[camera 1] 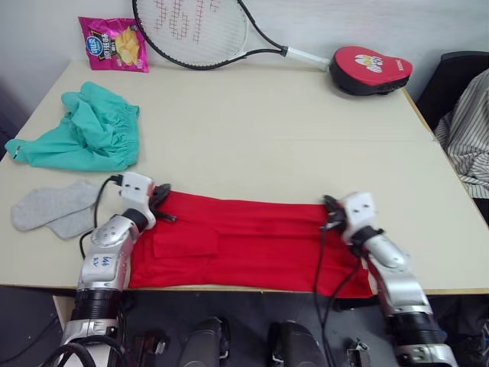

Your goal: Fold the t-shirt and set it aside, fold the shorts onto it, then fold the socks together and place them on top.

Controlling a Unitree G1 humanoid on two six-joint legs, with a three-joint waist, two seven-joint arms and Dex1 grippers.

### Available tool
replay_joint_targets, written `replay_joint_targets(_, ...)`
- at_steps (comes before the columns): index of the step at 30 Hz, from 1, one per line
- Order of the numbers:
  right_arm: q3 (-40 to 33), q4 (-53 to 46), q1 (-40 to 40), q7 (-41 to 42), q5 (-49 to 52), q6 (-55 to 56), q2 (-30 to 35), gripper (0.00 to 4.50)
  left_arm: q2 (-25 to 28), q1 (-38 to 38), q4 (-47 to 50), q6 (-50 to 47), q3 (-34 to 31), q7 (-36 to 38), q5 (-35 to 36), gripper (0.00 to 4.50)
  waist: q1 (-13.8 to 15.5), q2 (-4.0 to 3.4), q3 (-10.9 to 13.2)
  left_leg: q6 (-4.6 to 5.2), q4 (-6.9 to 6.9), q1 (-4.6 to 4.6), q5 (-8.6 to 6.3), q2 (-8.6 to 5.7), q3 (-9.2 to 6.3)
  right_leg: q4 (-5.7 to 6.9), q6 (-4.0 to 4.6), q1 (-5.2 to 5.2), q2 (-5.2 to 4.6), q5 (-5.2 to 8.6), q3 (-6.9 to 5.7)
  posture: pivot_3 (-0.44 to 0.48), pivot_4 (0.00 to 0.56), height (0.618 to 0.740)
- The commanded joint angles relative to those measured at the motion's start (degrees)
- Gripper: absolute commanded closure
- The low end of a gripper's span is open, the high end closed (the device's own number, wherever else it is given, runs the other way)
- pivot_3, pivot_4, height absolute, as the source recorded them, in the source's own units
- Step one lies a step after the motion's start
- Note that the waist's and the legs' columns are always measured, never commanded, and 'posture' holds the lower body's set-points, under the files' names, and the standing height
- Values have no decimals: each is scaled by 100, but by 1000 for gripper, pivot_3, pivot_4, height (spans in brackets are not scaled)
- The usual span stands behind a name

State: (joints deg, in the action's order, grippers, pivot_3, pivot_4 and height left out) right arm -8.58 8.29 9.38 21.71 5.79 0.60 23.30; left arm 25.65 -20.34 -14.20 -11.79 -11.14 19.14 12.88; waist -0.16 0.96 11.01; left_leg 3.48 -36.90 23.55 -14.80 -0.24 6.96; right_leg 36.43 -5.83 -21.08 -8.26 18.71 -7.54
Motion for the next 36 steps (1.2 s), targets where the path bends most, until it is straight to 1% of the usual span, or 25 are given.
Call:
replay_joint_targets(1,-361,233,-179,56,232,170,99,4483,5,-116,-307,290,-288,209,207,4500,-8,0,0,-6,3,-11,-4,2,2,-13,2,7,0,2,1,0,150,740)
replay_joint_targets(2,-509,210,-194,138,448,169,88,4483,40,-129,-321,372,-330,380,299,4500,-14,0,0,-11,8,-21,-7,5,2,-26,3,17,1,2,1,0,150,740)
replay_joint_targets(4,-722,47,-240,561,985,73,150,4483,136,-93,-144,483,-393,904,575,4500,-11,0,1,-14,15,-24,-9,8,3,-32,5,18,2,3,2,0,150,740)
replay_joint_targets(6,-876,-332,-288,1325,1745,-261,338,4483,319,32,221,365,-496,1617,1020,4500,-13,-2,2,-14,22,-21,-8,8,3,-41,5,16,2,3,2,0,150,740)
replay_joint_targets(7,-934,-622,-326,1853,2287,-709,549,4483,489,151,461,255,-526,2075,1264,4500,-21,-5,4,-13,29,-21,-8,7,4,-45,5,16,2,3,2,0,150,740)
replay_joint_targets(8,-942,-810,-344,2238,2609,-1081,777,4323,639,266,670,234,-545,2476,1449,4500,-40,-16,10,-8,33,-20,-6,7,4,-46,5,15,2,3,2,0,150,740)
replay_joint_targets(9,-907,-878,-324,2521,2710,-1291,1019,4130,815,400,914,124,-548,2831,1636,4500,-57,-23,14,11,37,-19,2,7,6,-46,5,16,1,3,4,0,150,740)
replay_joint_targets(11,-842,-849,-186,3016,2837,-1797,1604,3602,1181,672,1370,-47,-560,3456,1938,4131,-76,-26,16,16,43,-24,3,7,6,-58,5,24,-2,3,1,0,150,740)
replay_joint_targets(12,-758,-685,-28,3309,2732,-1848,1939,3253,1375,799,1569,-158,-584,3721,2076,3915,-87,-27,17,15,47,-26,2,7,3,-69,5,28,-5,3,-1,0,150,740)
replay_joint_targets(14,-491,-223,339,3937,2456,-1827,2504,2488,1663,1014,1927,-378,-622,4110,2326,3255,-106,-40,24,-7,47,-32,-12,6,2,-75,5,33,-8,3,-2,0,150,740)
replay_joint_targets(15,-345,18,507,4195,2301,-1756,2700,2214,1766,1111,2084,-486,-616,4258,2432,2971,-114,-41,25,-6,49,-34,-11,3,1,-76,5,37,-11,3,-5,0,150,740)
replay_joint_targets(16,-166,333,737,4459,2139,-1683,2854,1788,1836,1206,2262,-557,-600,4386,2523,2612,-124,-43,26,-6,49,-36,-11,4,1,-77,5,37,-11,3,-5,0,150,740)
replay_joint_targets(17,27,654,979,4709,1974,-1624,2976,1490,1877,1291,2434,-641,-589,4487,2632,2323,-132,-43,26,-6,49,-36,-11,4,1,-77,5,37,-10,3,-5,0,150,740)
replay_joint_targets(18,227,983,1235,4934,1781,-1515,3055,1091,1917,1365,2585,-761,-567,4526,2711,1966,-134,-46,28,-6,51,-36,-11,4,1,-78,5,37,-11,3,-5,0,150,740)
replay_joint_targets(21,829,2094,2159,5512,1157,-1120,3039,89,1809,1482,2924,-709,-409,4553,2648,1061,-137,-56,35,-6,55,-35,-10,3,2,-83,5,37,-10,3,-7,0,150,740)
replay_joint_targets(22,1012,2442,2472,5667,982,-1018,2969,0,1755,1504,2992,-661,-328,4558,2600,703,-141,-65,41,-5,54,-34,-10,1,5,-83,5,37,-10,3,-6,0,150,740)
replay_joint_targets(24,1325,3041,2979,5977,687,-812,2823,0,1600,1544,3096,-531,-214,4585,2586,57,-143,-71,44,1,53,-33,-6,0,9,-81,5,35,-10,3,-5,0,150,740)
replay_joint_targets(26,1548,3562,3392,6219,439,-689,2659,0,1511,1607,3182,-450,-119,4595,2536,24,-144,-72,45,17,54,-33,6,1,8,-81,5,35,-6,3,-7,0,150,740)
replay_joint_targets(30,1691,4408,4042,6257,129,-449,2211,0,1333,1701,3391,-453,-50,4404,2551,24,-147,-72,45,20,54,-32,8,2,8,-82,5,36,-5,3,-8,0,150,740)
replay_joint_targets(32,1766,4700,4260,6357,7,-467,2012,0,1278,1768,3494,-492,-33,4331,2571,24,-148,-72,45,20,50,-31,8,2,8,-81,5,37,-5,3,-8,0,150,740)
replay_joint_targets(34,1916,4866,4375,6631,-158,-668,1912,0,1259,1844,3580,-498,-24,4286,2569,24,-151,-73,45,20,49,-31,8,2,7,-80,5,37,-5,3,-7,0,150,740)
replay_joint_targets(36,2028,4921,4429,6860,-271,-823,1848,367,1265,1904,3620,-486,-21,4273,2563,0,-152,-73,45,20,49,-32,7,2,4,-81,5,38,-6,3,-8,0,150,740)
